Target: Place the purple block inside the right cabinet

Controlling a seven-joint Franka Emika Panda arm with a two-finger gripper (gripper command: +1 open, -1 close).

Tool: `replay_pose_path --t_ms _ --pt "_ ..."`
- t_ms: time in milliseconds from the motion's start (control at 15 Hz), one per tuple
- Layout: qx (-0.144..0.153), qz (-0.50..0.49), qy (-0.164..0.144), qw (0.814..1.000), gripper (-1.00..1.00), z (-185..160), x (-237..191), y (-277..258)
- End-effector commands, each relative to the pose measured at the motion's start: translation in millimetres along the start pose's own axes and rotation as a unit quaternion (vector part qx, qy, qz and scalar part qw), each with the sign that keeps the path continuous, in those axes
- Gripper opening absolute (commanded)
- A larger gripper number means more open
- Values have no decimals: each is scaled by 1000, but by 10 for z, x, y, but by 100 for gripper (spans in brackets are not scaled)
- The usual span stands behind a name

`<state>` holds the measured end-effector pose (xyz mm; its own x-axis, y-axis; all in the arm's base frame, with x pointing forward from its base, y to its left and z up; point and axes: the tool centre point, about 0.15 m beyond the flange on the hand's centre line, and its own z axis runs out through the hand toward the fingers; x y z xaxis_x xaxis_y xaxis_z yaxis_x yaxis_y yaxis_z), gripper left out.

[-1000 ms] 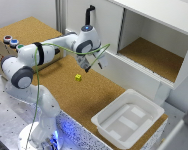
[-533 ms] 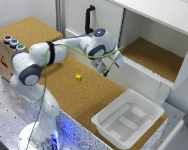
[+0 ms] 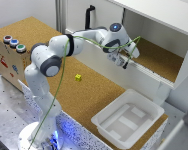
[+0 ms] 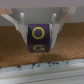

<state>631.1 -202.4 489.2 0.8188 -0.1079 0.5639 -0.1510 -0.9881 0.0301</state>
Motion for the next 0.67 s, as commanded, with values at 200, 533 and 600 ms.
replay_pose_path --t_ms 200,533,600 --pt "13 -6 -25 1000 100 422 284 193" --pt "13 -6 -25 1000 100 422 284 193" --pt "13 -6 -25 1000 100 422 284 193"
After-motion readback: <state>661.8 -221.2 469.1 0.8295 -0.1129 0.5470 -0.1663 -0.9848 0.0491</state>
